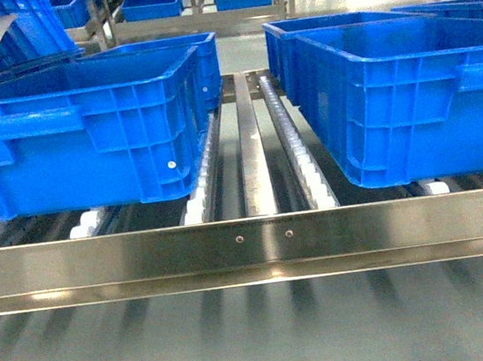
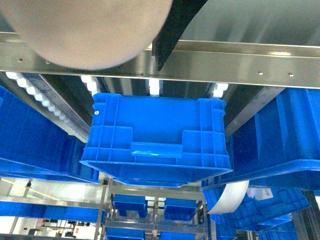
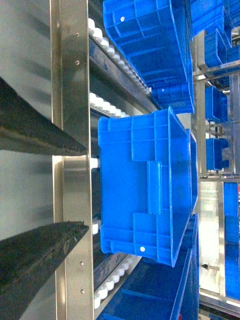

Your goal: Place part in tray to right shelf

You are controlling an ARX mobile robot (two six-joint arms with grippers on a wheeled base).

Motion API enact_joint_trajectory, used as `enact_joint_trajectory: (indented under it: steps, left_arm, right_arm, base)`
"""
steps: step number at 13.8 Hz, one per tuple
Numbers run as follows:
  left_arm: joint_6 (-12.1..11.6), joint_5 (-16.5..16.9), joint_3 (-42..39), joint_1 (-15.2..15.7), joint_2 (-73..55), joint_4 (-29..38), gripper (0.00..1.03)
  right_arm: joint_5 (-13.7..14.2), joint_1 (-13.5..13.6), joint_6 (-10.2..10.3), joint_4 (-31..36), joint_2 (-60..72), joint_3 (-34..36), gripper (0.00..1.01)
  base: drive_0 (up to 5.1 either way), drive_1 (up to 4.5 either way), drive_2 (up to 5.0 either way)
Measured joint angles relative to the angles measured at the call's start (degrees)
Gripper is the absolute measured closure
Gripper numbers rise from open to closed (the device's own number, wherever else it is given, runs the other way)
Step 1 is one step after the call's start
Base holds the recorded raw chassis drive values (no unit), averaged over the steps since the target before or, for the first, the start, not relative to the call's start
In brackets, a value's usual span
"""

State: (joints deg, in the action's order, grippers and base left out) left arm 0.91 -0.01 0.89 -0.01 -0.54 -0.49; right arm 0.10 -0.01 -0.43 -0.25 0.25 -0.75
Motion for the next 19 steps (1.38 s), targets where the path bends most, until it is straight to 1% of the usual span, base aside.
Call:
enact_joint_trajectory:
  steps: [5, 6, 19]
  left_arm:
    - [0.00, 0.00, 0.00, 0.00, 0.00, 0.00, 0.91]
    - [0.00, -0.02, -0.02, 0.00, 0.00, 0.00, 0.91]
    - [0.00, 0.00, 0.00, 0.00, 0.00, 0.00, 0.91]
  right_arm:
    - [0.00, 0.00, 0.00, 0.00, 0.00, 0.00, 0.02]
    - [0.00, 0.00, 0.00, 0.00, 0.00, 0.00, 0.03]
    - [0.00, 0.00, 0.00, 0.00, 0.00, 0.00, 0.03]
  base:
    - [0.0, 0.00, 0.0]
    - [0.0, 0.00, 0.0]
    - [0.0, 0.00, 0.0]
